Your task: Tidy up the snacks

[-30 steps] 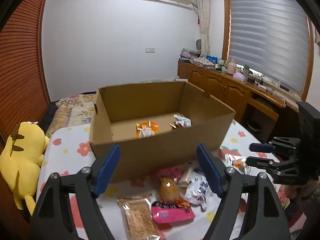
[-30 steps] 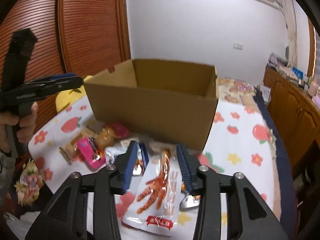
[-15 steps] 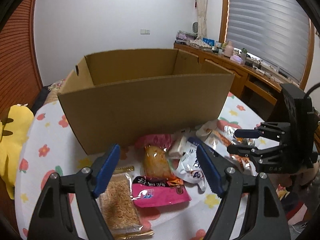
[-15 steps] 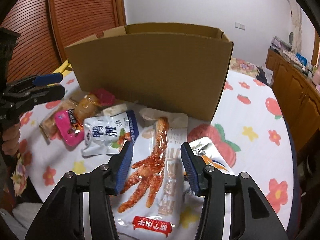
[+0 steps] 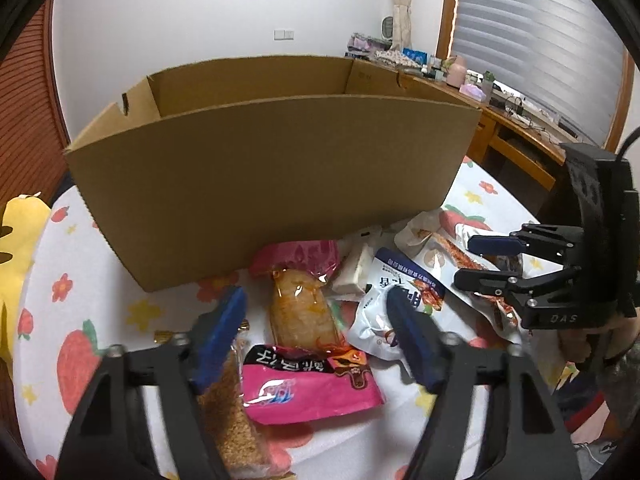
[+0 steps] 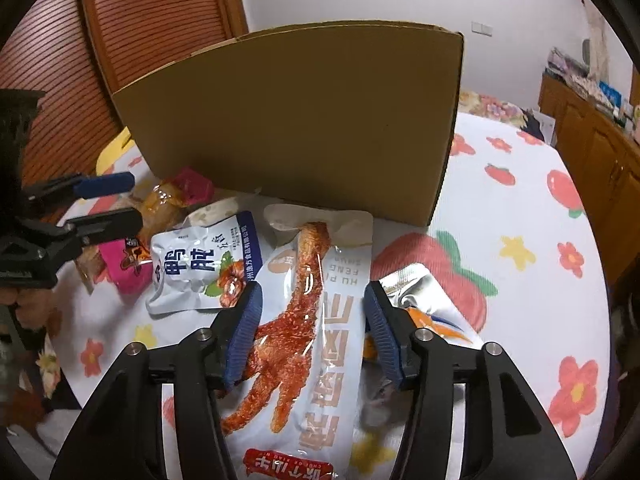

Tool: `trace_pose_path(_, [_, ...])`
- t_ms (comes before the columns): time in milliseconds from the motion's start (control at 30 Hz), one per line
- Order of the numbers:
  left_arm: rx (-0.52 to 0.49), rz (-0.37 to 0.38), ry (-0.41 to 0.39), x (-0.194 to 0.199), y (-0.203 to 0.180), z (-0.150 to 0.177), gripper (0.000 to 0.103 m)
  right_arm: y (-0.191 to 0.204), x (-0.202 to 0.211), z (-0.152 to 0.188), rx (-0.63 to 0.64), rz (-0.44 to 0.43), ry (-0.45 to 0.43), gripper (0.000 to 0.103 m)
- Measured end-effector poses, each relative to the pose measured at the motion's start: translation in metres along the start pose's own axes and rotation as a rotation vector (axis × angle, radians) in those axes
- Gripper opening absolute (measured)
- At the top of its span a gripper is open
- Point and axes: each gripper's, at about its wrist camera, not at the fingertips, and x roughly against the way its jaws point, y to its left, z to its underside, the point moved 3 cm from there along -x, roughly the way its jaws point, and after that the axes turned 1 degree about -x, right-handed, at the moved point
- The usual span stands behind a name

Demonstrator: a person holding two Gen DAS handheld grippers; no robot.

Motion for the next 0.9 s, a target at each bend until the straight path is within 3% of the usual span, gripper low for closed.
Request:
trace_pose_path(267, [0.073, 0.002, 0.053, -0.018, 0.011, -0.002, 0.045, 0.001, 0.001, 0.001, 0.009, 0.011, -0.01, 0.054])
trace_pose_path(600, [0.096, -0.023, 0.101, -0.031, 0.017, 0.001, 0.045, 0.002, 0.001, 0.001, 0.01, 0.01, -0.01, 0.055])
trace_pose_path(900, [0.1, -0.021, 0.095, -0.034, 0.019, 0.001, 0.045, 0.002, 0.002, 0.0, 0.015, 0.01, -0.008, 0.056])
